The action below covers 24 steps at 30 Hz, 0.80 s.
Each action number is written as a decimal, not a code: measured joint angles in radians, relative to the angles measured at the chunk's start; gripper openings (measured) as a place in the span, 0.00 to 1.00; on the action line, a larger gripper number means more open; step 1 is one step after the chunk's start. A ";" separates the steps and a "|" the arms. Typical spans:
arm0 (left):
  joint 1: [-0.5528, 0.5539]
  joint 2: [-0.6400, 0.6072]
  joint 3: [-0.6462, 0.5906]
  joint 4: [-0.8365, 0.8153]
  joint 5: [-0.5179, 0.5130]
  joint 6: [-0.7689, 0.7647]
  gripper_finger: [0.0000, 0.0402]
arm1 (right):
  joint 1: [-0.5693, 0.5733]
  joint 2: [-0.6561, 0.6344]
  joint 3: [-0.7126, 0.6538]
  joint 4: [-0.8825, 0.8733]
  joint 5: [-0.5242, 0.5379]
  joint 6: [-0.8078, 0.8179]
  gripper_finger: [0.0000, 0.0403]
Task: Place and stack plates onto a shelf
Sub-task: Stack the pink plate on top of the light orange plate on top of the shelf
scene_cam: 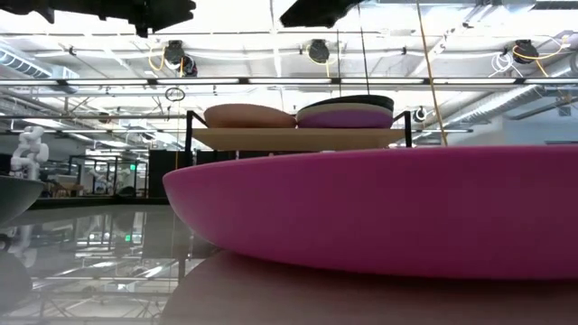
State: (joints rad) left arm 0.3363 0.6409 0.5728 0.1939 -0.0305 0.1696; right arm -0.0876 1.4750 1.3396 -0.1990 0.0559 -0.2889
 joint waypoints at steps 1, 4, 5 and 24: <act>-0.012 0.009 0.000 0.012 0.005 0.000 0.50 | 0.020 -0.021 -0.023 -0.005 0.000 0.023 0.26; -0.055 0.045 0.000 0.050 0.006 0.002 0.50 | 0.086 -0.087 -0.126 0.016 0.006 0.059 0.26; -0.072 0.059 0.001 0.061 0.006 0.004 0.50 | 0.114 -0.113 -0.169 0.049 0.025 0.070 0.26; -0.340 0.424 0.088 0.224 0.004 0.245 0.50 | 0.280 -0.514 -0.814 0.737 0.284 0.071 0.26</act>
State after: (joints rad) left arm -0.0035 1.0650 0.6608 0.4183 -0.0265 0.4144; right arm 0.1921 0.9611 0.5255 0.5383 0.3399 -0.2175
